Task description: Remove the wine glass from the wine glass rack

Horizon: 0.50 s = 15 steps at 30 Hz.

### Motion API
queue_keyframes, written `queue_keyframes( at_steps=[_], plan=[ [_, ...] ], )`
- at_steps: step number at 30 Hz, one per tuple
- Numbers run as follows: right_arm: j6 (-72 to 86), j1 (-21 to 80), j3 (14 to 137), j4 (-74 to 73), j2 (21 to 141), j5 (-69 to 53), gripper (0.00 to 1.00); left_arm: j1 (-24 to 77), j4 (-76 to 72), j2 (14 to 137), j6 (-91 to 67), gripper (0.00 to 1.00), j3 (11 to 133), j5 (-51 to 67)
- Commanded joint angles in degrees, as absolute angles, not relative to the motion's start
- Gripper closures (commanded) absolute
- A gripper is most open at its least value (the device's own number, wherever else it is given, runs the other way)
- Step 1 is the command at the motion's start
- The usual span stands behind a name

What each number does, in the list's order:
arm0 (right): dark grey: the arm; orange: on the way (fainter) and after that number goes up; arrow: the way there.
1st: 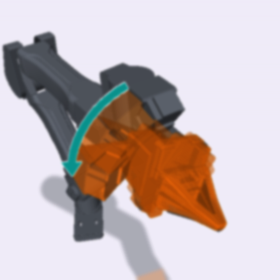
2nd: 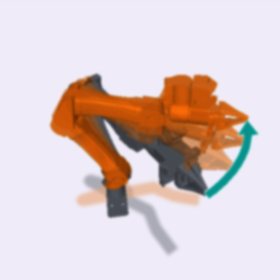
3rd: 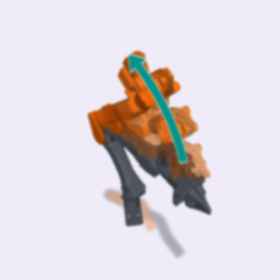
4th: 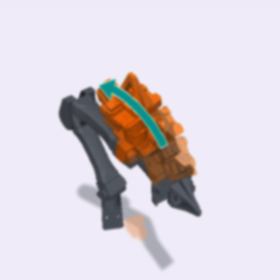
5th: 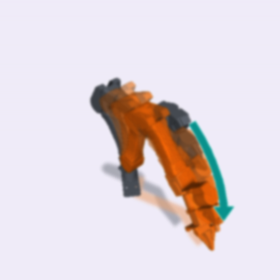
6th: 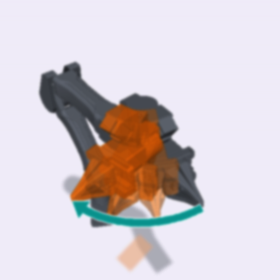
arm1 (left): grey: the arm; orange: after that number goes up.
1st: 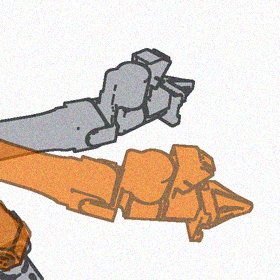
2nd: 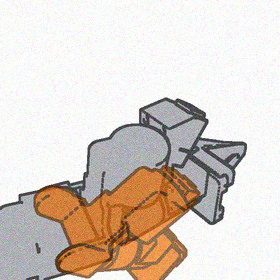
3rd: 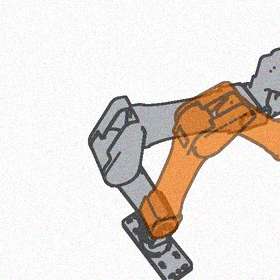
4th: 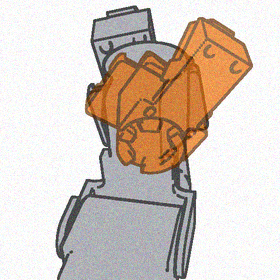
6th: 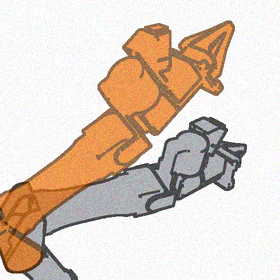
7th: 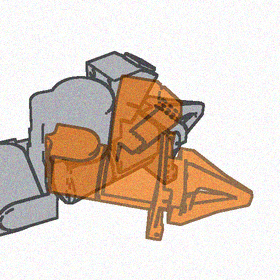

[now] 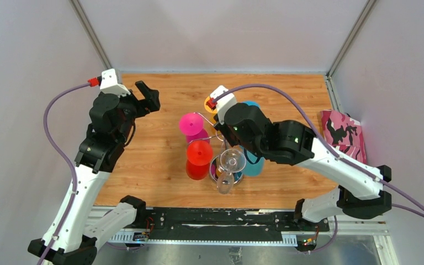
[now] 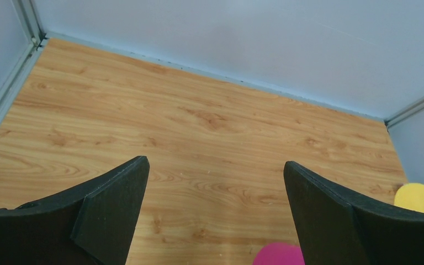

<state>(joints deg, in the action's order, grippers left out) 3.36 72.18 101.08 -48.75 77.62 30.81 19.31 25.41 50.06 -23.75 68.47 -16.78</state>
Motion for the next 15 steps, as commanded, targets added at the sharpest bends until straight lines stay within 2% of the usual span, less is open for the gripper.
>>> queue_keyframes(
  at_steps=[1,11,15],
  plan=[
    [0.2,65.8,105.7,-40.8,76.6,29.5,1.0,19.5,24.5,50.0,-22.1,0.02,69.7,-18.6],
    [0.2,53.1,108.5,-39.1,79.7,16.2,1.0,19.5,24.1,50.2,-20.9,0.02,68.7,-19.8],
    [0.2,51.5,110.8,-38.2,82.8,13.9,1.0,19.5,23.7,50.7,-20.7,0.02,68.5,-20.0]
  ],
)
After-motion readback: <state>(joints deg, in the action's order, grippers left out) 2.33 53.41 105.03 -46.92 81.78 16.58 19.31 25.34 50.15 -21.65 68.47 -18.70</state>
